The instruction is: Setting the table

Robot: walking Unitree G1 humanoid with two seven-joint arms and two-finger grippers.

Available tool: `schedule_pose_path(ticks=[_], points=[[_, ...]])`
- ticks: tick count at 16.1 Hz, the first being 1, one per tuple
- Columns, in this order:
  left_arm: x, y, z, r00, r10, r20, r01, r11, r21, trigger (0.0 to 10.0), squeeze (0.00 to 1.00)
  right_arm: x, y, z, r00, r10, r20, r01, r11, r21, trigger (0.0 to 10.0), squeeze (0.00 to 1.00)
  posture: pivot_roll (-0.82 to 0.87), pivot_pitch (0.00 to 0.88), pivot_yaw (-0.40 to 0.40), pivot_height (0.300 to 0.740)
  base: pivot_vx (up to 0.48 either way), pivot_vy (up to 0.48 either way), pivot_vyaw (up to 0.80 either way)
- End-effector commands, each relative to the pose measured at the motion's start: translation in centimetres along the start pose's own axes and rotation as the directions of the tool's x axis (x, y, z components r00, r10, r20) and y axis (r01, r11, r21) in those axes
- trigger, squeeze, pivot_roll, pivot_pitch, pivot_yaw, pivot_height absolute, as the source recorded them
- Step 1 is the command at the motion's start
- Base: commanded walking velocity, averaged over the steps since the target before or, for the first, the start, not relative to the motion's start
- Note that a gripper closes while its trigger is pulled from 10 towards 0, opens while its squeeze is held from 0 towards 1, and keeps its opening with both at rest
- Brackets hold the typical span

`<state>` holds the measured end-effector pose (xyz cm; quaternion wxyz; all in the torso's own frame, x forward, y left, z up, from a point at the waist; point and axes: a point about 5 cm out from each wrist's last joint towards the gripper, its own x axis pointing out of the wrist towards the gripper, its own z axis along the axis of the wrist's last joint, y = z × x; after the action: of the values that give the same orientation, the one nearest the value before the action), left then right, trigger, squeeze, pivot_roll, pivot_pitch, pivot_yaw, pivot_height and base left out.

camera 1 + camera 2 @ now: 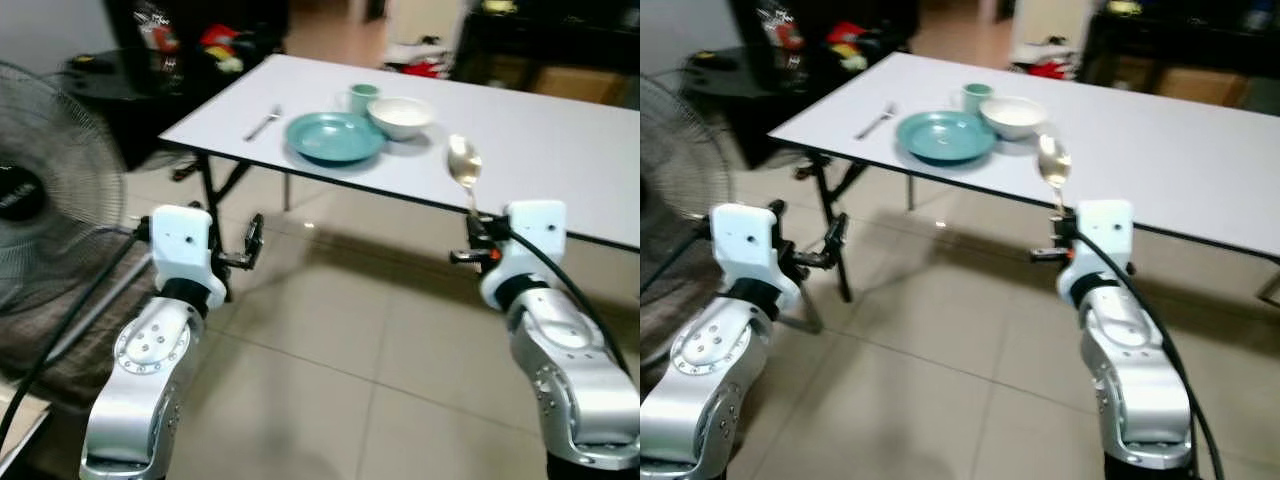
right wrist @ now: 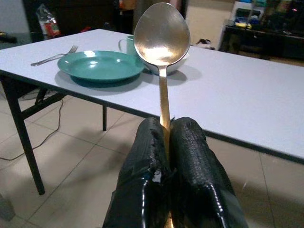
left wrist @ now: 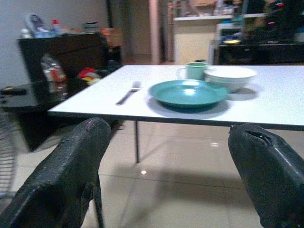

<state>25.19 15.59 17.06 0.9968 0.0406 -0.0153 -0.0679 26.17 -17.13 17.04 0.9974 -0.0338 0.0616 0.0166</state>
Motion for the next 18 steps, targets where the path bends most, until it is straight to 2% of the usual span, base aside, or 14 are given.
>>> schedule_pose_path(ticks=[1,5,12,16,18], points=[[-0.1,0.8,-0.2,1.0,0.019,-0.017,-0.019,1.0,0.011,10.0,0.0,0.0,0.8,0.5,0.999,0.032,0.019,-0.032,0.999,0.01,10.0,0.0,0.0,0.0,-0.012,0.74,0.281,0.0,0.0],[0.3,1.1,0.1,1.0,0.024,-0.011,-0.023,1.0,0.018,10.0,0.0,0.7,1.0,0.2,0.999,0.035,0.009,-0.035,0.999,0.014,10.0,0.0,0.01,0.0,-0.018,0.74,0.287,0.0,0.0],[-0.1,1.3,-0.1,1.0,0.023,-0.02,-0.023,1.0,0.015,10.0,0.0,0.9,1.2,-0.4,0.999,0.049,-0.022,-0.048,0.998,0.038,10.0,0.0,0.02,0.0,-0.021,0.74,0.314,0.0,0.0],[-0.4,1.7,-0.2,0.999,0.026,-0.027,-0.025,1.0,0.017,10.0,0.0,0.9,2.0,-0.6,0.993,0.115,-0.035,-0.113,0.993,0.036,10.0,0.0,0.02,0.0,-0.009,0.74,0.315,0.0,-0.73],[-0.3,1.8,-0.2,0.999,0.019,-0.028,-0.019,1.0,0.019,10.0,0.0,0.8,2.2,-0.8,0.991,0.128,-0.043,-0.127,0.992,0.02,10.0,0.0,0.02,0.0,0.003,0.74,0.317,0.0,0.0]])
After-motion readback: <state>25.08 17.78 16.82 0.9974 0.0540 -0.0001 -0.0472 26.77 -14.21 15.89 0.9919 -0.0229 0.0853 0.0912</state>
